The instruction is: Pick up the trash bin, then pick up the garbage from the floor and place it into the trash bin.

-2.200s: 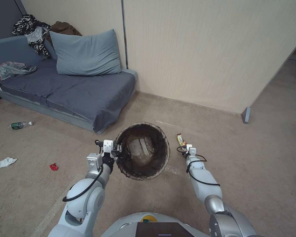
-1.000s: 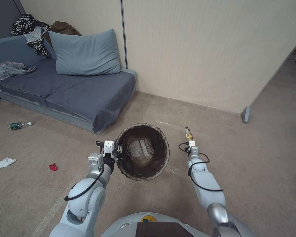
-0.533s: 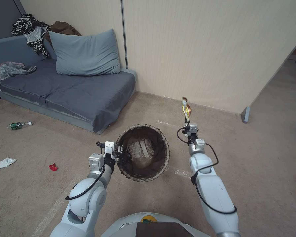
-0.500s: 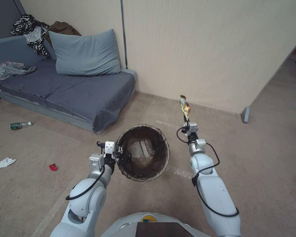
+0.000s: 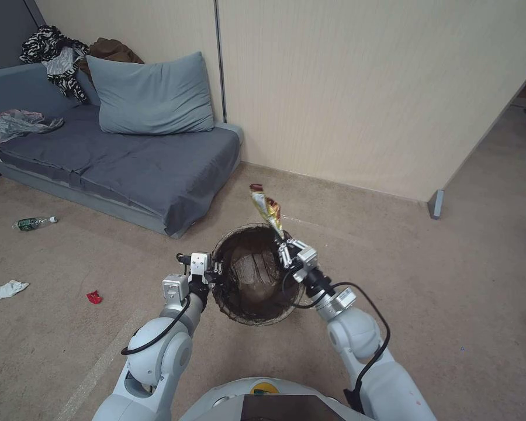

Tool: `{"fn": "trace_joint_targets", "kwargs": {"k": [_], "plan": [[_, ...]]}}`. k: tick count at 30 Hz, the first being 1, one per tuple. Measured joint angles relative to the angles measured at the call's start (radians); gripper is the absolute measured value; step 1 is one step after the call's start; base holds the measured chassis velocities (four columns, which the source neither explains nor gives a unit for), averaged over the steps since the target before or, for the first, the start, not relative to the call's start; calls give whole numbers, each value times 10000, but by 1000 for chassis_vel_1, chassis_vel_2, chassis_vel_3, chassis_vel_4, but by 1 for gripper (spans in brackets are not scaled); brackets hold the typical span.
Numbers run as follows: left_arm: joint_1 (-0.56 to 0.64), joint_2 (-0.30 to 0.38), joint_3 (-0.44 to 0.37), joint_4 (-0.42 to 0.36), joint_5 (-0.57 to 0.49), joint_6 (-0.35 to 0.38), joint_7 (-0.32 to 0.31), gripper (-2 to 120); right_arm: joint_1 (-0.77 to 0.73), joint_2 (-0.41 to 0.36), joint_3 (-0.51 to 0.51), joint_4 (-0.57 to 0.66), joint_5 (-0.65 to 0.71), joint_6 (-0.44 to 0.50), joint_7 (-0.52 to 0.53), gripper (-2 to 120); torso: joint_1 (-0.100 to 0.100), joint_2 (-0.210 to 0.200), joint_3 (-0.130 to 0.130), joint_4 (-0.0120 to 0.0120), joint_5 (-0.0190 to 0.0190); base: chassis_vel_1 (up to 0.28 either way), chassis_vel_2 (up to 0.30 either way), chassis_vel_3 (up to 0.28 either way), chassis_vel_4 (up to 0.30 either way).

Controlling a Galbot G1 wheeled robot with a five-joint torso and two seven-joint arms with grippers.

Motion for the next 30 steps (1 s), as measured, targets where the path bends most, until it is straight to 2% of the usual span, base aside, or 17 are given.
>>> {"fn": "trace_joint_targets", "kwargs": {"k": [11,24,27,29,30], "plan": [[-17,-17,-12,-43,1,14,-6,0,-226,21,-744,-796,-545,71,169,0,0,0,0,-1,1,0,0,0,0],[-13,-37,42,-114,4,27,-9,0,-213,151,-855,-1637,-772,145,488,-1,0,0,0,-1,2,0,0,0,0],[-12,-50,46,-121,4,27,-10,0,-213,166,-884,-1725,-830,136,546,11,0,0,0,-1,1,0,0,0,0],[-15,-55,46,-122,4,27,-10,2,-215,172,-890,-1742,-858,136,551,15,0,0,0,-1,1,0,0,0,0],[-20,-61,46,-122,4,27,-9,2,-220,175,-894,-1743,-883,136,552,24,0,0,0,-1,1,0,0,0,0]]}}
